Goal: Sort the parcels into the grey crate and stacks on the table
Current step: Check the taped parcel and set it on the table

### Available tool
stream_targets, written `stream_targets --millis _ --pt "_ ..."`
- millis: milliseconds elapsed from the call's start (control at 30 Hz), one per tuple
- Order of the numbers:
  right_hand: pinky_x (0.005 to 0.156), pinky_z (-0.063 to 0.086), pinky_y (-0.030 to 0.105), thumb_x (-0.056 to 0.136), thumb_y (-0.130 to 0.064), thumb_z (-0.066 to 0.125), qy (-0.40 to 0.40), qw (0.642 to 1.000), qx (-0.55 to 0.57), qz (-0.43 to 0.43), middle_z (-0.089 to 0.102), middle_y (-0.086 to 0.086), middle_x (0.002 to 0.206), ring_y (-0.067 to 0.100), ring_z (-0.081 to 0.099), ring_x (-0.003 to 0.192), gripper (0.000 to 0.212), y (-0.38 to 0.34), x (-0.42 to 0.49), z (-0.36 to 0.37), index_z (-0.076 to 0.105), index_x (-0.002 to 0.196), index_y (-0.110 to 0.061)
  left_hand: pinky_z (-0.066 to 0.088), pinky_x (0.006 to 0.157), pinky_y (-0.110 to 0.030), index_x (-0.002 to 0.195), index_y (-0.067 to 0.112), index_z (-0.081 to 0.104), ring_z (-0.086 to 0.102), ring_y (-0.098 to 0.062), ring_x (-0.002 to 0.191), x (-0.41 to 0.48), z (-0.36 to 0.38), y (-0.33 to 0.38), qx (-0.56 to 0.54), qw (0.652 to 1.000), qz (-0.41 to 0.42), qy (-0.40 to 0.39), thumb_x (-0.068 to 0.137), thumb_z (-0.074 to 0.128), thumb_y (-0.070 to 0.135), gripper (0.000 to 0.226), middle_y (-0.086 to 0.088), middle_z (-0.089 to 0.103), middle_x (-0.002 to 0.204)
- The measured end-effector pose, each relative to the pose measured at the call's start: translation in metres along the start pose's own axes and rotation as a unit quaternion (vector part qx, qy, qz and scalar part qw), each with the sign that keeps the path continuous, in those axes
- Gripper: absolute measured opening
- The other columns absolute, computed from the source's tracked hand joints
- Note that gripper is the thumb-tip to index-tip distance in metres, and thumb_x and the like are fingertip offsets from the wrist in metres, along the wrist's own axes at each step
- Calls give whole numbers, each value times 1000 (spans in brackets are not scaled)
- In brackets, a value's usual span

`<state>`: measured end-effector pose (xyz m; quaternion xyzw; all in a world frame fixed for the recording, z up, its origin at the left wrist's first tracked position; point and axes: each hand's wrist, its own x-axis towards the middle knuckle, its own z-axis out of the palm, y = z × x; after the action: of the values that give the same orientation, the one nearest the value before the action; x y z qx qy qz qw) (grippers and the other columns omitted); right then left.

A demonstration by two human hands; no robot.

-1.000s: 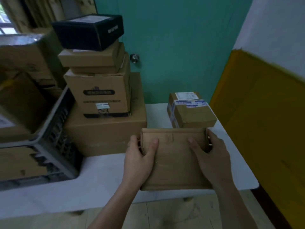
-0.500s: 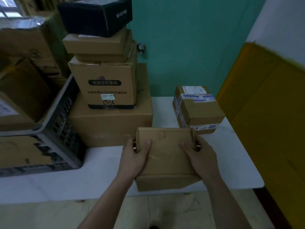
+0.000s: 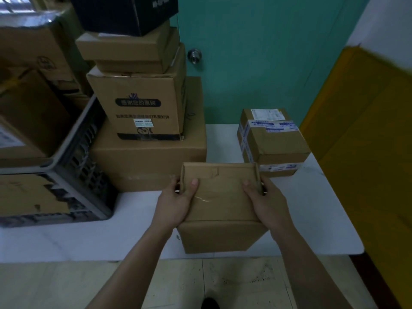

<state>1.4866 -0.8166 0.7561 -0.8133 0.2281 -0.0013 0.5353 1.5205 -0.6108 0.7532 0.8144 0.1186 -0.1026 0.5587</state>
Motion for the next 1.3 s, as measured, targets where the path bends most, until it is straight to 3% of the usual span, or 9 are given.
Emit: stream_targets --millis 200,433,600,733,900,1000,1100,1200,1300 --pt "93 42 33 100 -36 50 -32 999 17 10 62 -11 111 18 58 112 32 5 3 -6 62 129 -28 42 87 -30 148 25 47 59 -18 107 -1 -3 -5 26 1000 2 -10 99 46 53 56 -2 62 132" --pt "96 47 36 98 -32 55 -71 989 124 47 66 -10 117 12 61 106 29 19 -2 -17 63 125 -29 47 100 -38 150 34 42 59 -15 115 -12 -12 -13 -61 998 -19 -29 100 50 48 53 10 59 131" --pt "108 44 45 68 -75 59 -107 968 198 112 68 -7 124 17 63 115 71 31 -16 -11 65 124 -32 54 89 -24 140 40 43 61 1 113 -48 -23 -40 -122 983 19 -134 56 78 72 96 21 60 130" --pt "114 36 45 90 -62 49 -135 959 212 130 61 -10 129 16 56 121 47 24 -30 2 55 130 -38 53 87 -25 144 42 40 60 -6 117 -57 -19 -65 -112 989 29 -96 43 87 71 114 18 59 131" --pt "111 40 38 61 -76 54 -181 972 146 35 46 -26 137 2 50 124 95 10 -61 17 30 148 -49 47 93 -22 127 39 53 60 0 115 -46 -36 -71 -195 981 20 2 50 79 78 90 15 64 127" --pt "91 45 15 65 -83 58 -179 975 124 -36 42 -34 131 -12 53 111 88 9 -74 29 20 139 -57 44 106 -38 139 33 50 58 -7 123 -44 -50 -80 -225 974 24 16 49 78 82 106 12 63 133" --pt "82 44 8 70 -82 55 -155 980 111 -55 43 -31 130 -9 54 110 75 10 -77 37 22 133 -60 45 103 -40 138 32 53 60 -4 120 -47 -51 -83 -251 968 21 13 59 76 76 93 17 66 128" --pt "95 41 10 73 -87 48 -102 985 82 -109 44 -33 128 -8 50 117 62 7 -75 36 29 127 -63 48 96 -44 135 23 60 58 -16 124 -44 -59 -80 -285 958 -28 31 87 49 72 69 6 68 128" --pt "107 35 21 61 -97 41 -71 979 13 -192 40 -33 135 -5 41 128 80 3 -74 35 31 132 -62 56 89 -42 126 25 65 67 -15 112 -36 -69 -73 -237 969 -70 2 84 46 73 67 2 72 119"
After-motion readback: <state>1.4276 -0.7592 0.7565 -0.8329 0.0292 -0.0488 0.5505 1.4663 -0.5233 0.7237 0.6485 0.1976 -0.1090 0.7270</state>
